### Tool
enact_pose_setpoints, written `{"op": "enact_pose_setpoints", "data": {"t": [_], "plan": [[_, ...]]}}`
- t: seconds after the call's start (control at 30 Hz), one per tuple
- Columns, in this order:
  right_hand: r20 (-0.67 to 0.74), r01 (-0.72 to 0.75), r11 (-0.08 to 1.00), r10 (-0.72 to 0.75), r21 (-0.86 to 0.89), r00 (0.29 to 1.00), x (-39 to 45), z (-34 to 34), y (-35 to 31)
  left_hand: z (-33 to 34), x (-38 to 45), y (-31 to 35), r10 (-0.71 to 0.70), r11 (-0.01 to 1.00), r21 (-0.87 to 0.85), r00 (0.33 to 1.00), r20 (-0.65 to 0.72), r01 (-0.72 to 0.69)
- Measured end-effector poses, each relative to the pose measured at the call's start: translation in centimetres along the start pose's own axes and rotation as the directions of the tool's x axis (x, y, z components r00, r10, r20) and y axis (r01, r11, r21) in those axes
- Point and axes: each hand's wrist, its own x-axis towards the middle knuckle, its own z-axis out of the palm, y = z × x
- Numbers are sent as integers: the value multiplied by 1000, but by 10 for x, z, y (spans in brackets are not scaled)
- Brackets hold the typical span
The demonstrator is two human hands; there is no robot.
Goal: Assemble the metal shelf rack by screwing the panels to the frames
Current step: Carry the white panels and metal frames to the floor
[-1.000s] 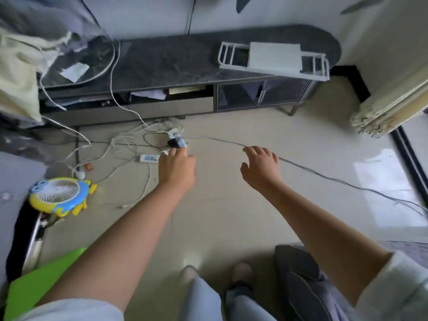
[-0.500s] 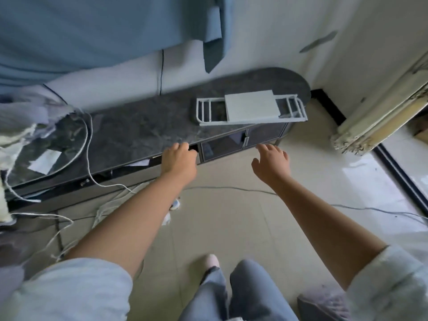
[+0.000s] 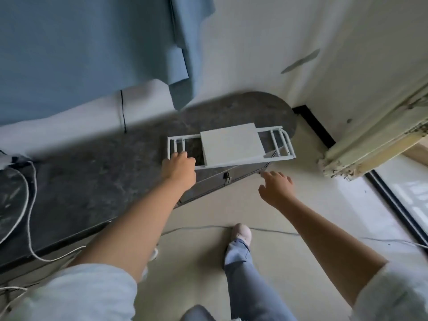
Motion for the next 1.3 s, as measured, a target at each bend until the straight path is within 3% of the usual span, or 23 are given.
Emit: {"op": "enact_pose_setpoints", "data": {"t": [0.43,0.73,0.93,1.1,1.3], "plan": [[171,135,973,-104,-186,980,217,-60,-28,6,168,-2,-64,995,-67,988,139,73],[287,50,970,21,-236,958,303,-41,-25,47,250,-2,72,991,-128,967,245,-41],[341,111,952,-7,-287,940,352,-12,-19,89,276,13,71,987,-158,929,363,-13],[380,217,912,-75,-347,922,395,8,-18,118,291,38,-4,977,-190,906,424,93],[424,336,883,-180,-328,887,437,42,-17,158,299,73,-237,873,-236,795,559,426]]}}
